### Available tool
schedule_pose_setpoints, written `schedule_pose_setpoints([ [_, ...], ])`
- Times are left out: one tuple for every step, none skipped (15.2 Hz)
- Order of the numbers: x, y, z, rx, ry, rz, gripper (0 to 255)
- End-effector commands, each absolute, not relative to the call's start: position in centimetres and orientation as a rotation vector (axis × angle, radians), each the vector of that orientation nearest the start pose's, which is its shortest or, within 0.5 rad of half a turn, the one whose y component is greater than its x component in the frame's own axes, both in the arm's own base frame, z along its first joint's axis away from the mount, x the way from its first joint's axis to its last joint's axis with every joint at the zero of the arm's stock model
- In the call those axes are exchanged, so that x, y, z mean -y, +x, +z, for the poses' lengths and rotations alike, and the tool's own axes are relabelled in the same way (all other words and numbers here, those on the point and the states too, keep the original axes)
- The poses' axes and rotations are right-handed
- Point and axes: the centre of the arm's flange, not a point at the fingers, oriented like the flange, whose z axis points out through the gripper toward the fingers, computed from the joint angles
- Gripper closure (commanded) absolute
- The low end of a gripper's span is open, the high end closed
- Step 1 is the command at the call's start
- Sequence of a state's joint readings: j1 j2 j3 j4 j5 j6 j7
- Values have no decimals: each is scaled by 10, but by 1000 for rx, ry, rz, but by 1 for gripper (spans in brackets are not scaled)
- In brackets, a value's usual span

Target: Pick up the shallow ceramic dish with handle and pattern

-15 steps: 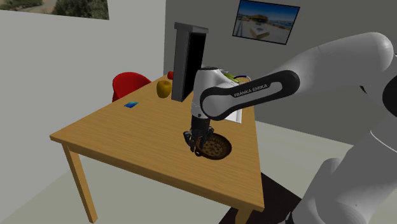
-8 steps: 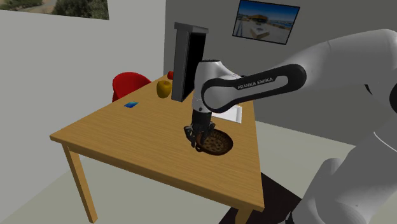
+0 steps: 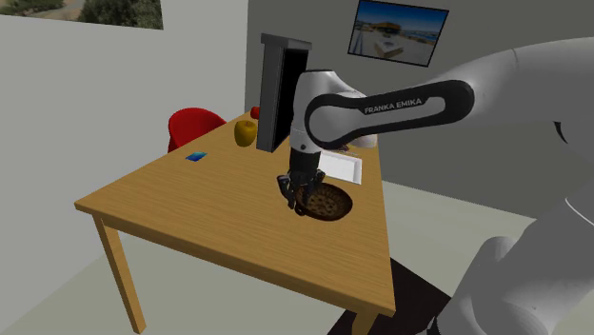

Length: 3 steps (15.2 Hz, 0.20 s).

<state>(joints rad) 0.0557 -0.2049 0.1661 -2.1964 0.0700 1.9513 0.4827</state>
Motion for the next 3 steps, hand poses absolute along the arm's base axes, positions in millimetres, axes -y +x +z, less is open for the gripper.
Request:
schedule_pose_setpoints([
  [-114,472,477,-455,-3093,79,255],
  [-114,472,478,-455,-3093,79,255],
  [-114,472,478,-455,-3093,79,255],
])
